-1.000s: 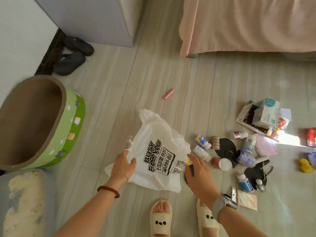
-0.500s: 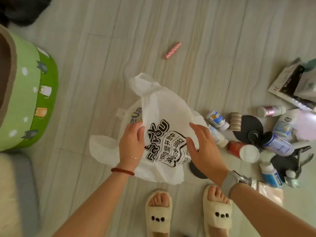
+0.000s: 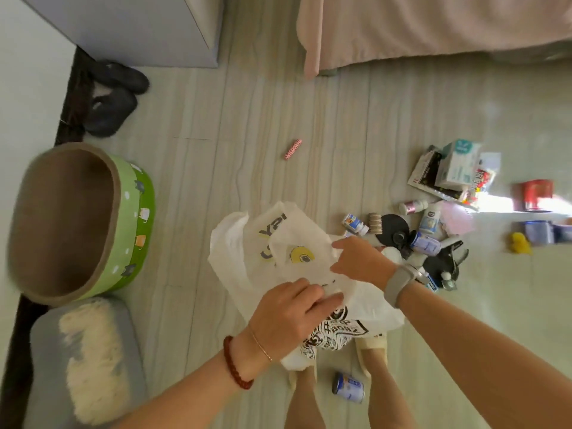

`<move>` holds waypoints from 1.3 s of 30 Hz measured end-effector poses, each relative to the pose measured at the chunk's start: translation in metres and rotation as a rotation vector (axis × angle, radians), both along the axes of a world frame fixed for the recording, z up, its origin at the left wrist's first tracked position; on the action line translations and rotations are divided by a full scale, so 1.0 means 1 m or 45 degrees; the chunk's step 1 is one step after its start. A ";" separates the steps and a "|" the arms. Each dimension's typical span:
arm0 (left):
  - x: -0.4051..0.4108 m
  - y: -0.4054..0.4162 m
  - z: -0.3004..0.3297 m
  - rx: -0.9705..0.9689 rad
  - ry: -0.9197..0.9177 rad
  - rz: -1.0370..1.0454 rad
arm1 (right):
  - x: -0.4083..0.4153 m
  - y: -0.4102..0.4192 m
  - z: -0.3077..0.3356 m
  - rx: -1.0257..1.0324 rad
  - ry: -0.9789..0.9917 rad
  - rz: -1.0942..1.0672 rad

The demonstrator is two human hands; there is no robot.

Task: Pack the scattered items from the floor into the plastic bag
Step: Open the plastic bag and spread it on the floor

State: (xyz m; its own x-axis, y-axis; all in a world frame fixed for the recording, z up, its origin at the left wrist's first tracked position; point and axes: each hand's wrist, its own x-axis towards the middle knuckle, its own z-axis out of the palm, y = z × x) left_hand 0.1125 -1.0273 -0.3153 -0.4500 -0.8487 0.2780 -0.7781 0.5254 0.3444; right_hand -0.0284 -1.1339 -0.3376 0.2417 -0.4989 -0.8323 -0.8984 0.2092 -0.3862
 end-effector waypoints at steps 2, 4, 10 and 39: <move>0.008 0.009 0.025 0.073 -0.033 -0.007 | -0.016 0.015 0.028 -0.071 -0.056 -0.250; 0.020 0.019 0.036 0.210 -0.041 0.138 | -0.035 0.036 0.053 -0.276 -0.143 -0.538; 0.067 0.004 0.017 0.995 -0.096 1.438 | -0.084 0.107 0.080 -0.557 -0.315 -1.063; -0.053 -0.001 -0.015 1.571 1.082 1.613 | -0.179 0.220 0.071 -0.561 -0.365 -2.035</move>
State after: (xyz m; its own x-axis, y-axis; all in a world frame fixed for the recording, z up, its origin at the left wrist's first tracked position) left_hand 0.0591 -1.0287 -0.3299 0.3804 -0.3885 -0.8392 0.0869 -0.8884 0.4507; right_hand -0.2076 -0.9143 -0.2662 -0.5935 -0.5428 -0.5942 0.1980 0.6171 -0.7615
